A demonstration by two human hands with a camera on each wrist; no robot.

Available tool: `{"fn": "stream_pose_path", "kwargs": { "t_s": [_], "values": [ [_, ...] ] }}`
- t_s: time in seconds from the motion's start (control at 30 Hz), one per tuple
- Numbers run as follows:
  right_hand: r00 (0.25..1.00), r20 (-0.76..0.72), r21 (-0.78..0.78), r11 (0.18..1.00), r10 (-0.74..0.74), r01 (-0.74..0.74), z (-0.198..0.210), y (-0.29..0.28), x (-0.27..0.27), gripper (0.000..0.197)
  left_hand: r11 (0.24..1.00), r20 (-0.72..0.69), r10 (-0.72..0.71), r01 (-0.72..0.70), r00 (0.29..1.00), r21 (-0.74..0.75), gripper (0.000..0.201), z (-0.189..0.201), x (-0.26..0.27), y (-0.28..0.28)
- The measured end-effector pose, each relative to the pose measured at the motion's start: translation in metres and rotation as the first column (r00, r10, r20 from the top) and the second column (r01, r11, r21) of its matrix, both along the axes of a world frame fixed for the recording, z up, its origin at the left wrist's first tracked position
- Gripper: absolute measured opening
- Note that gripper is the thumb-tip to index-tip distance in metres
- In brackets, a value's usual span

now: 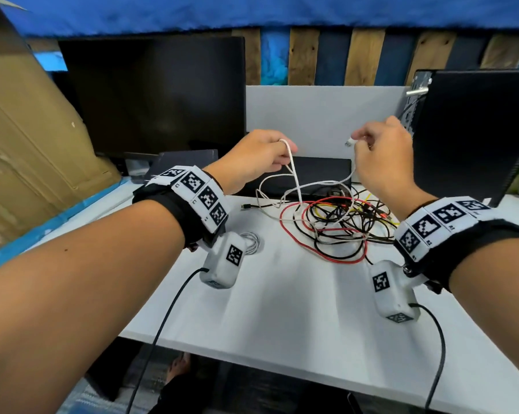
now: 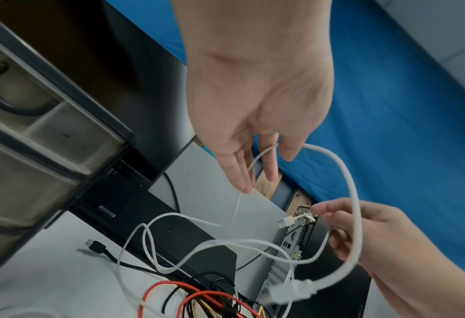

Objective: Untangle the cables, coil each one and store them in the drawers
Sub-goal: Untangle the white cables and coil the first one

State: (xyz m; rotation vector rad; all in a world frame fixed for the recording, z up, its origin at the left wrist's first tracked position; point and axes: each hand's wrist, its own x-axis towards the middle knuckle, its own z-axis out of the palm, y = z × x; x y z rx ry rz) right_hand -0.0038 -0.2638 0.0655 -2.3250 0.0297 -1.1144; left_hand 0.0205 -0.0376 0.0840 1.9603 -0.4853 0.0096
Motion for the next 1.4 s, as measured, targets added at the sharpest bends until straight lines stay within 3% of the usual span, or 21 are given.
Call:
{"fn": "stream_pose_path", "kwargs": {
  "t_s": [0.17, 0.27, 0.33, 0.4, 0.47, 0.53, 0.6, 0.7, 0.83, 0.87, 0.97, 1.07, 1.1, 1.17, 1.23, 1.27, 1.33, 1.4],
  "values": [
    [0.957, -0.247, -0.152, 0.982, -0.148, 0.113, -0.001, -0.009, -0.004, 0.017, 0.989, -0.012, 0.072, -0.073, 0.997, -0.126, 0.038, 0.011, -0.005, 0.004],
    [0.759, -0.573, -0.426, 0.904, -0.308, 0.046, -0.014, -0.012, -0.006, 0.012, 0.952, 0.006, 0.019, -0.016, 1.000, -0.307, 0.043, 0.022, -0.008, 0.007],
    [0.621, -0.678, -0.523, 0.852, -0.393, -0.033, -0.027, -0.012, -0.007, 0.011, 0.909, 0.037, -0.015, 0.029, 0.999, -0.415, 0.046, 0.030, -0.011, 0.009],
    [0.590, -0.688, -0.559, 0.827, -0.422, -0.059, -0.039, -0.015, -0.003, 0.020, 0.876, 0.057, -0.053, 0.074, 0.997, -0.476, 0.047, 0.036, -0.013, 0.009],
    [0.659, -0.703, -0.400, 0.915, -0.268, -0.055, -0.044, -0.011, 0.004, 0.036, 0.882, 0.056, -0.082, 0.099, 0.995, -0.460, 0.049, 0.039, -0.015, 0.008],
    [0.729, -0.684, -0.086, 0.990, 0.022, -0.110, -0.039, 0.005, 0.009, 0.054, 0.894, 0.050, -0.112, 0.123, 0.992, -0.431, 0.050, 0.039, -0.017, 0.007],
    [0.736, -0.626, 0.148, 0.966, 0.257, -0.211, -0.029, 0.025, 0.011, 0.074, 0.893, 0.047, -0.162, 0.167, 0.986, -0.418, 0.049, 0.040, -0.021, 0.004],
    [0.682, -0.597, 0.349, 0.902, 0.422, -0.254, -0.025, 0.046, 0.019, 0.092, 0.882, 0.051, -0.277, 0.275, 0.959, -0.384, 0.047, 0.046, -0.032, 0.003],
    [0.619, -0.560, 0.544, 0.808, 0.550, -0.226, -0.025, 0.058, 0.026, 0.040, 0.841, 0.025, -0.496, 0.487, 0.868, -0.234, 0.045, 0.049, -0.049, 0.011],
    [0.619, -0.553, 0.579, 0.791, 0.558, -0.196, -0.024, 0.059, 0.026, 0.037, 0.829, 0.011, -0.522, 0.510, 0.853, -0.229, 0.044, 0.047, -0.052, 0.016],
    [0.617, -0.607, 0.477, 0.851, 0.500, -0.221, -0.026, 0.052, 0.030, 0.047, 0.809, 0.014, -0.549, 0.536, 0.836, -0.243, 0.034, 0.040, -0.057, 0.029],
    [0.521, -0.712, 0.407, 0.881, 0.470, -0.239, -0.039, 0.045, 0.030, 0.084, 0.826, 0.088, -0.528, 0.535, 0.845, -0.177, 0.020, 0.034, -0.059, 0.037],
    [0.479, -0.759, 0.370, 0.898, 0.440, -0.238, -0.045, 0.047, 0.029, 0.085, 0.833, 0.096, -0.527, 0.536, 0.844, -0.137, 0.026, 0.034, -0.059, 0.038],
    [0.388, -0.885, 0.121, 0.931, 0.258, -0.343, -0.058, 0.056, 0.025, 0.058, 0.846, 0.086, -0.523, 0.529, 0.848, -0.071, 0.037, 0.035, -0.062, 0.039],
    [0.418, -0.908, -0.197, 0.869, 0.012, -0.454, -0.073, 0.063, 0.027, 0.032, 0.859, 0.068, -0.504, 0.508, 0.861, -0.065, 0.043, 0.038, -0.064, 0.039],
    [0.453, -0.891, -0.263, 0.851, -0.034, -0.454, -0.078, 0.064, 0.029, 0.027, 0.865, 0.050, -0.491, 0.493, 0.870, -0.095, 0.046, 0.039, -0.065, 0.042],
    [0.544, -0.838, -0.200, 0.916, 0.024, -0.348, -0.075, 0.060, 0.032, 0.021, 0.872, 0.052, -0.458, 0.460, 0.887, -0.167, 0.048, 0.039, -0.065, 0.048],
    [0.662, -0.749, -0.142, 0.971, 0.020, -0.191, -0.058, 0.050, 0.032, 0.024, 0.898, 0.111, -0.392, 0.406, 0.913, -0.169, 0.033, 0.037, -0.066, 0.056]
  ]
}}
